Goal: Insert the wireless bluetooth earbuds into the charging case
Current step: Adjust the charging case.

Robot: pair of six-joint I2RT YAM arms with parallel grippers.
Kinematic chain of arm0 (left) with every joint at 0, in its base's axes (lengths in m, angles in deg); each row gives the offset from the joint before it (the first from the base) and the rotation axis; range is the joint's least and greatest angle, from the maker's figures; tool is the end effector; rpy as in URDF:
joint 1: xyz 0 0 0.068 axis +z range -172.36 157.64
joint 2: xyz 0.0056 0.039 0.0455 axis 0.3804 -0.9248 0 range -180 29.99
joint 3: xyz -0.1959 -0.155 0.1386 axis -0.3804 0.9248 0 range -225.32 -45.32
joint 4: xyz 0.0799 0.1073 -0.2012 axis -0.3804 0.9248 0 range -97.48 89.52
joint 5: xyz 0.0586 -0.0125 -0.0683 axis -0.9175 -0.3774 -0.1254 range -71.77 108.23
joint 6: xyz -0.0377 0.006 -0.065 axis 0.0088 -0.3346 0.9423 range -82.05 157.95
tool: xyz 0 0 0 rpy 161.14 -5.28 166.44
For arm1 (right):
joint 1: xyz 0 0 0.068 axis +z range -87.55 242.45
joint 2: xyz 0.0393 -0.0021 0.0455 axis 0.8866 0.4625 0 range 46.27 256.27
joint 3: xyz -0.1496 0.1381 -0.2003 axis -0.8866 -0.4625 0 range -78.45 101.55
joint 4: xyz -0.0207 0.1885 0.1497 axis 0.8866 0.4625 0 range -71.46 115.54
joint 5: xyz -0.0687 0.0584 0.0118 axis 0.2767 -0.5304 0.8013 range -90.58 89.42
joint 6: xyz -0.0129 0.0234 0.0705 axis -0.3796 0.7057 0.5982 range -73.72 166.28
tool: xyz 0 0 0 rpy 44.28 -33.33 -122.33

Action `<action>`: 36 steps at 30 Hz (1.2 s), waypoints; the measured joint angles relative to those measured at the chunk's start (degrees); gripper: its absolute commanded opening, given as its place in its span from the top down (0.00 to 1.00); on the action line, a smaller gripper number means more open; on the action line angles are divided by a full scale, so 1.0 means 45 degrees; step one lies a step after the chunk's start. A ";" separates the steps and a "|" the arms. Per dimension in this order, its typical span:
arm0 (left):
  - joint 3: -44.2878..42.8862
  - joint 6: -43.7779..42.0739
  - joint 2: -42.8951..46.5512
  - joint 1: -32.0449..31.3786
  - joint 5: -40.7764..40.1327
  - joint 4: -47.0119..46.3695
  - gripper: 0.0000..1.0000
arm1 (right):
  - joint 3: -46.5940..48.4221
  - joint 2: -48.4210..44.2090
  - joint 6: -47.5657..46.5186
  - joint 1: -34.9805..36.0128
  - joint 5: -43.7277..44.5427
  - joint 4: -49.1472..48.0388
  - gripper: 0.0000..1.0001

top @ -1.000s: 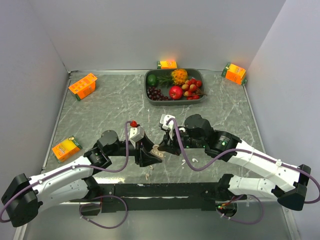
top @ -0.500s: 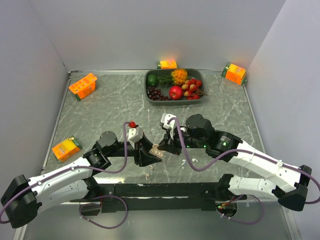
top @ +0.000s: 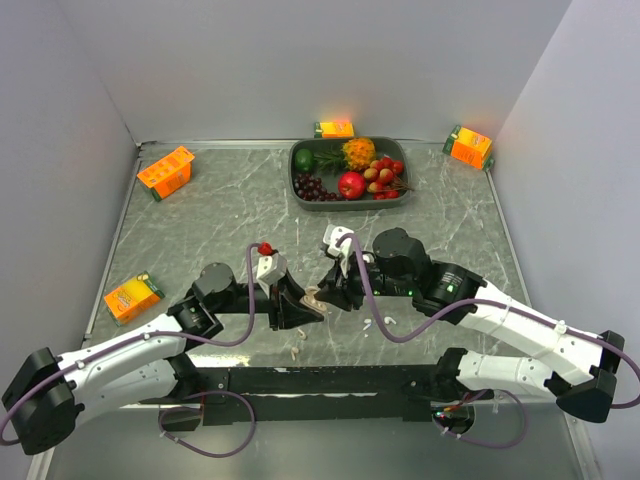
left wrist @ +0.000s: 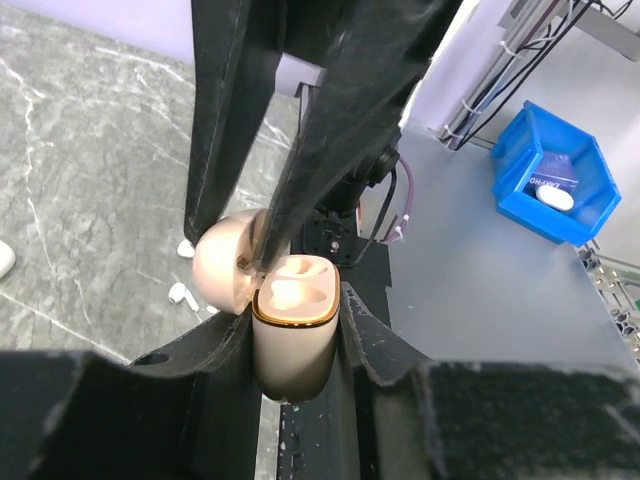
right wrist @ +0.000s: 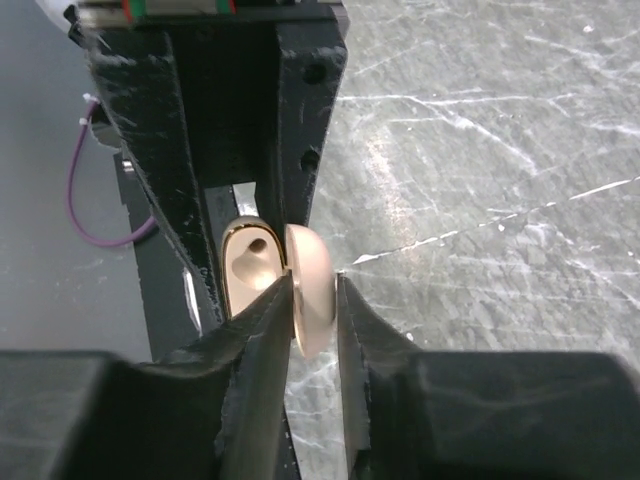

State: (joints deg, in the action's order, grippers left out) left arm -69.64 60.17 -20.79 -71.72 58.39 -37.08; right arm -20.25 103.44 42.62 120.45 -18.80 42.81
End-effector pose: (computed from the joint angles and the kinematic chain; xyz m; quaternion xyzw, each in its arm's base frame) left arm 0.0953 -0.1739 0.2890 0.3939 0.5692 -0.5903 0.4152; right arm 0.0975 0.1936 0.3574 -0.4973 0.6634 0.3657 0.4229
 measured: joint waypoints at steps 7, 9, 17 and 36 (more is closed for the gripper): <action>-0.0005 -0.0015 -0.0005 0.0000 -0.0238 0.0165 0.99 | 0.0000 -0.0296 0.0461 -0.0005 0.0432 -0.0185 0.30; 0.0000 -0.0019 0.0019 0.0000 -0.0330 0.0243 0.99 | 0.0000 -0.0563 0.0607 -0.0005 0.0636 -0.0223 0.28; 0.0000 -0.0058 0.0413 0.0000 -0.0568 0.0364 0.99 | 0.0000 -0.1219 0.1248 -0.0199 0.1302 -0.0364 0.39; 0.0000 -0.0058 0.0831 -0.0029 -0.0573 0.0622 0.99 | 0.0000 -0.0073 0.1763 -0.0520 0.1059 -0.0335 0.41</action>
State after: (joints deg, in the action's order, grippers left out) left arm -69.64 59.91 -17.05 -71.85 55.81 -34.28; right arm -20.25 103.11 50.56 118.11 -14.03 41.30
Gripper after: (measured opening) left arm 0.324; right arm 0.561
